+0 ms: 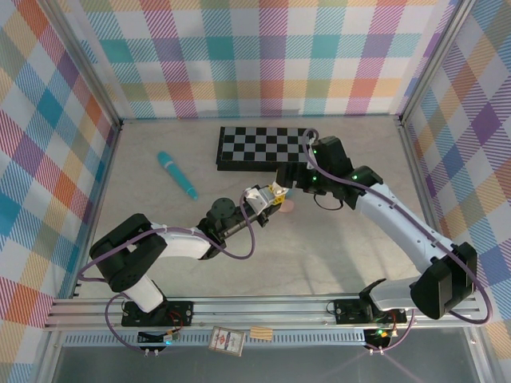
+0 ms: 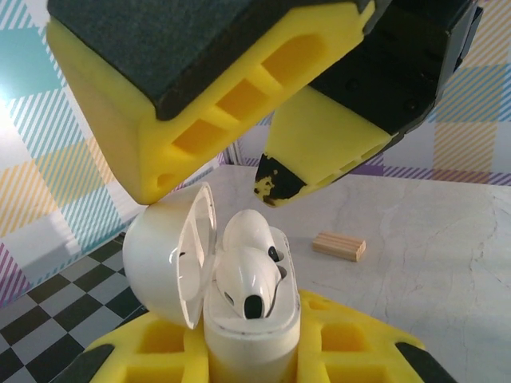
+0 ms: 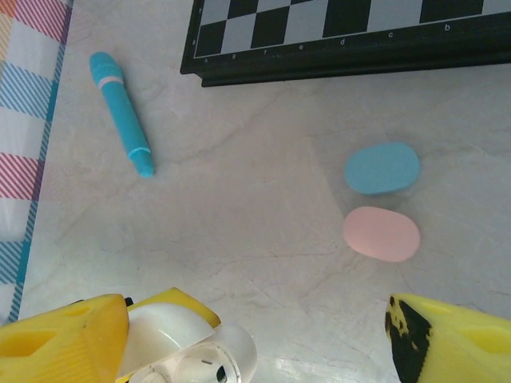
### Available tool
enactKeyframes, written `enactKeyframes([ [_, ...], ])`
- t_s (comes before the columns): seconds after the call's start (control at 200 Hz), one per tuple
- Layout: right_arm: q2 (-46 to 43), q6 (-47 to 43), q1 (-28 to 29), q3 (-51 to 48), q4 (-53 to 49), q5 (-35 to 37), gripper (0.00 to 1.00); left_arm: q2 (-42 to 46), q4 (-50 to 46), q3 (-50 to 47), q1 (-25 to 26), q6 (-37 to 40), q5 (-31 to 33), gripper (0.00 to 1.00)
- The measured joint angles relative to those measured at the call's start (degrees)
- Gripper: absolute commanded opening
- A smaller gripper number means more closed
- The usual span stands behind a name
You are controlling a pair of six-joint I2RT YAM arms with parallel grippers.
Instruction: Insert the wireless bluetooth earbuds into the charging case
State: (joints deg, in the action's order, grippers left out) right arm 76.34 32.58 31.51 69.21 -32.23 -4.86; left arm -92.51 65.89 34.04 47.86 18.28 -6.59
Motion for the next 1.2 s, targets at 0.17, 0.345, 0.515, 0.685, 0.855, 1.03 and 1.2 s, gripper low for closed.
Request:
enactKeyframes([
  [0.17,-2.67,-0.94,-0.02,-0.94,-2.08,-0.07,0.83,0.0,0.31,-0.07,0.0,-0.02,0.26,0.02],
  [0.345,-8.04,-4.74,-0.02,-2.36,-2.99,-0.11,0.83,0.11,0.02,-0.07,-0.04,-0.02,0.22,0.02],
  [0.515,-10.47,-7.39,-0.07,-1.79,-3.13,-0.02,0.83,2.03,-1.88,-0.52,-0.04,0.5,0.13,0.02],
  [0.685,-3.87,-7.52,-0.07,3.13,-3.63,-0.5,0.82,2.8,-2.34,-0.9,-0.04,0.92,-0.79,0.02],
  [0.855,3.67,-7.34,-0.07,6.58,-4.37,-2.23,0.82,2.8,-2.91,-0.9,-0.04,1.11,-1.38,0.02],
  [1.03,5.99,-7.39,-0.13,6.78,-6.51,-3.56,0.82,3.04,-5.18,-0.9,-0.04,1.16,-1.29,0.02],
  [1.2,3.61,-8.37,-0.33,6.25,-8.15,-4.2,0.82,3.65,-6.03,-0.9,-0.22,0.61,-0.83,0.02],
])
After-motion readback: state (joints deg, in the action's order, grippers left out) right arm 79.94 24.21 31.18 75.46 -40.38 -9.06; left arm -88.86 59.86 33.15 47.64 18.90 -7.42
